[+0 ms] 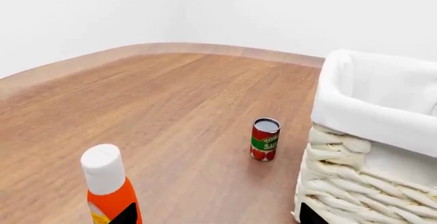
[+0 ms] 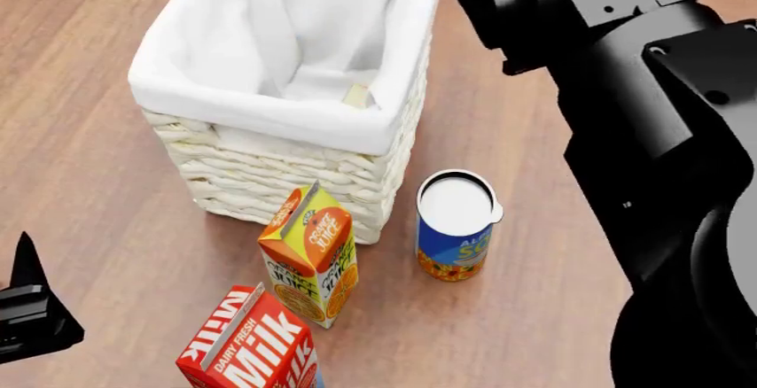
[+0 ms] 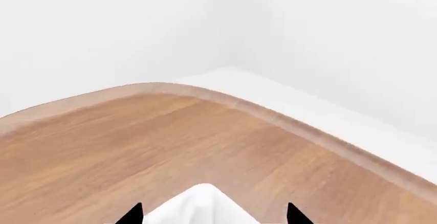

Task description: Pick up the butter and put it in the basket.

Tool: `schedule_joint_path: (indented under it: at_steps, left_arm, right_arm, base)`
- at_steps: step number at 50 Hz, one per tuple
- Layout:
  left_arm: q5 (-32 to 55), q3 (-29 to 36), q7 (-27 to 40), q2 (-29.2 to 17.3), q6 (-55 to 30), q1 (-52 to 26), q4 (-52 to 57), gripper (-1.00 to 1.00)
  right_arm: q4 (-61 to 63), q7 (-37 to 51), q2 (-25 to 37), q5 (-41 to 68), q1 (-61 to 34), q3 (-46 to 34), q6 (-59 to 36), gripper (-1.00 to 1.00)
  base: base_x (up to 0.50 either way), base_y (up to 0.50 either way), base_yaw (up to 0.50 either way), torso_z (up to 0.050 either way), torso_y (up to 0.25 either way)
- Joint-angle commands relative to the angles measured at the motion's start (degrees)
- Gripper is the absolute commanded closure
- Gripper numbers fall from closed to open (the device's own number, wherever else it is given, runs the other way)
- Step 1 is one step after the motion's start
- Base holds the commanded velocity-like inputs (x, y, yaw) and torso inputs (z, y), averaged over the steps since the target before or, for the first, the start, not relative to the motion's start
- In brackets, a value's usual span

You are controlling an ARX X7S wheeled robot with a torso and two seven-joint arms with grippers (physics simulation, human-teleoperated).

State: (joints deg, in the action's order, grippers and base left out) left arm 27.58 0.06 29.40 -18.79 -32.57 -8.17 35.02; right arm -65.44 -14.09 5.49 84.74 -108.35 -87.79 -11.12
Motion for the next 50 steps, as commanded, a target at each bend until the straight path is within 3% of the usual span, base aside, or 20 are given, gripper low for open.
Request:
schedule_joint_path:
  at_steps: [1, 14, 39, 50]
  left_arm:
    - [-0.02, 0.19, -0.08, -0.27, 0.50, 0.01, -0.13, -1.00]
    - [-0.10, 0.44, -0.44, -0.56, 1.36, -0.05, -0.67, -1.00]
    - [2.19, -1.36, -0.36, -1.61, 2.15, 0.78, 3.50, -1.00]
    - [2.33, -0.91, -0.76, -1.92, 2.65, 0.97, 3.92, -1.00]
  right_arm:
    - [19.78, 12.52, 11.15, -4.16, 1.57, 1.83, 15.78, -1.00]
    - [36.58, 27.83, 22.52, -14.17, 5.16, 1.13, 28.09, -1.00]
    - [70.47, 51.15, 49.02, -17.90, 7.63, -1.47, 24.52, -1.00]
    - [82.49, 58.96, 56.91, -22.80, 13.25, -3.68, 27.33, -1.00]
  base:
    - [0.00, 0.00, 0.00, 0.000, 0.000]
    - [0.00, 0.00, 0.00, 0.000, 0.000]
    - [0.00, 0.00, 0.00, 0.000, 0.000]
    - [0.00, 0.00, 0.00, 0.000, 0.000]
